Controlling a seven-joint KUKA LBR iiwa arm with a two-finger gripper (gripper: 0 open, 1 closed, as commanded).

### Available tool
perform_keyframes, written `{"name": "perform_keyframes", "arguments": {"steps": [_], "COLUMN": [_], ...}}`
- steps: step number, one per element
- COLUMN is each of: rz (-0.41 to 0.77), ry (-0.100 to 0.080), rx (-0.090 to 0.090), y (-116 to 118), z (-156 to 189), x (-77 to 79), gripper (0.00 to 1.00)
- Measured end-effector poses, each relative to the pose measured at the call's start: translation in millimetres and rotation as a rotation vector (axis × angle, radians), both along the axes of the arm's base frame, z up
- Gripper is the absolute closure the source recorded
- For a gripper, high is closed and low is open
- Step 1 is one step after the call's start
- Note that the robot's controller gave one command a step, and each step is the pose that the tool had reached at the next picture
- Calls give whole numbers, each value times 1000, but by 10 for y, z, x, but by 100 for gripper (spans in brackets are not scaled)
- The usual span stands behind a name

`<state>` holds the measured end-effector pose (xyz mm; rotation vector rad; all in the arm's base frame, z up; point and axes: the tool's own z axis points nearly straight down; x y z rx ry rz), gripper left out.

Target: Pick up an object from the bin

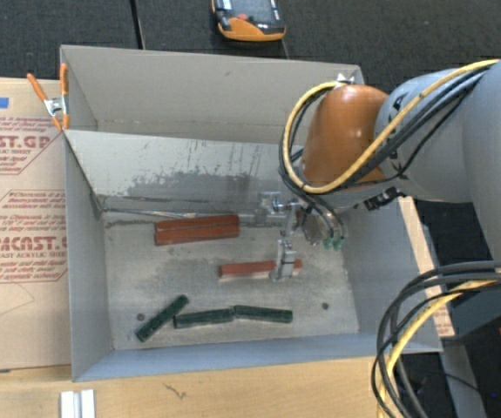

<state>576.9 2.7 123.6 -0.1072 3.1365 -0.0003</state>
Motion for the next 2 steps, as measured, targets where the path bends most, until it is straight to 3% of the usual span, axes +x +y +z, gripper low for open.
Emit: {"name": "perform_keyframes", "arguments": {"steps": [1, 2], "rz": [-43, 2], "ry": [2, 1], "rx": [2, 0], "y": [-46, -130], "z": [-542, -527], "x": [-8, -100], "gripper": [0, 100]}}
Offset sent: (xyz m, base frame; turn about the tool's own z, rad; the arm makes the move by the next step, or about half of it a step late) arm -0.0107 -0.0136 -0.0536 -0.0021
